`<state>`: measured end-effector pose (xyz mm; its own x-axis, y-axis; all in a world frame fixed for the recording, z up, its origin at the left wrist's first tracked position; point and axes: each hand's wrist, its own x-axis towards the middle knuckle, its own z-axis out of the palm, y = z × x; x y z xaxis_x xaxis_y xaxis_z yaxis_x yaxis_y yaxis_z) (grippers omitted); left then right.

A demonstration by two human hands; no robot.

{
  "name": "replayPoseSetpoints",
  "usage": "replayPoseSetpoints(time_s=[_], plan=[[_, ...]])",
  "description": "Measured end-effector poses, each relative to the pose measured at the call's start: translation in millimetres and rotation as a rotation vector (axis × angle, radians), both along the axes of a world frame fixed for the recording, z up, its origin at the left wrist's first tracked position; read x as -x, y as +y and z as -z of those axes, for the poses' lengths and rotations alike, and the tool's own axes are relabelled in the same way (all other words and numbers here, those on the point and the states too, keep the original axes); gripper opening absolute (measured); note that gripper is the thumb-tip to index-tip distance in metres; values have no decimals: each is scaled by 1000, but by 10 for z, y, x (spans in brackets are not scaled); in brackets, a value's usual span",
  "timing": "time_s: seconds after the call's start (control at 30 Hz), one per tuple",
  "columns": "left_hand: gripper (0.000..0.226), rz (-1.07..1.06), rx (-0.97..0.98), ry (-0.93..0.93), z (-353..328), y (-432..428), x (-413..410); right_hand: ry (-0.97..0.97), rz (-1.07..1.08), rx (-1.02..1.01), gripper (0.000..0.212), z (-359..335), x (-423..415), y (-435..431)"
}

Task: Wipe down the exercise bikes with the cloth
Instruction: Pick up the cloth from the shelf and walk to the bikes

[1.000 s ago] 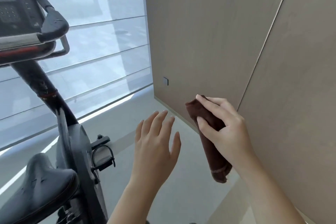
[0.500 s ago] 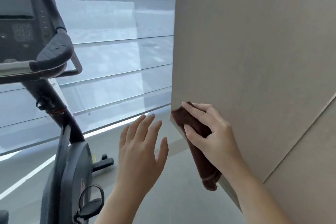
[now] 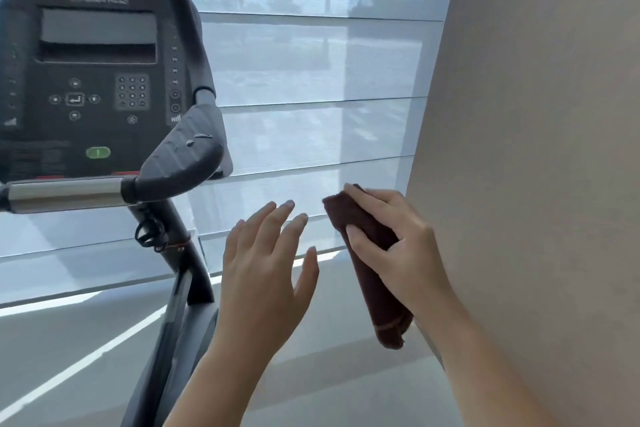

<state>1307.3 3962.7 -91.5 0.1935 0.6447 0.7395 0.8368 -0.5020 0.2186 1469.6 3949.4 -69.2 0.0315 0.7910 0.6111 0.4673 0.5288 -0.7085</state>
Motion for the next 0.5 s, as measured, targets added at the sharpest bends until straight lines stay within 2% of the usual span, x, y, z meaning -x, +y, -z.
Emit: replayPoseSetpoints(time_s=[0.17, 0.33, 0.5], plan=[[37, 11, -26, 5, -39, 44, 65, 8, -16, 10, 46, 135, 12, 95], [38, -9, -50, 16, -307, 473, 331, 62, -106, 6, 47, 83, 259, 715], [39, -41, -118, 121, -714, 886, 582, 91, -180, -53, 47, -18, 373, 1317]])
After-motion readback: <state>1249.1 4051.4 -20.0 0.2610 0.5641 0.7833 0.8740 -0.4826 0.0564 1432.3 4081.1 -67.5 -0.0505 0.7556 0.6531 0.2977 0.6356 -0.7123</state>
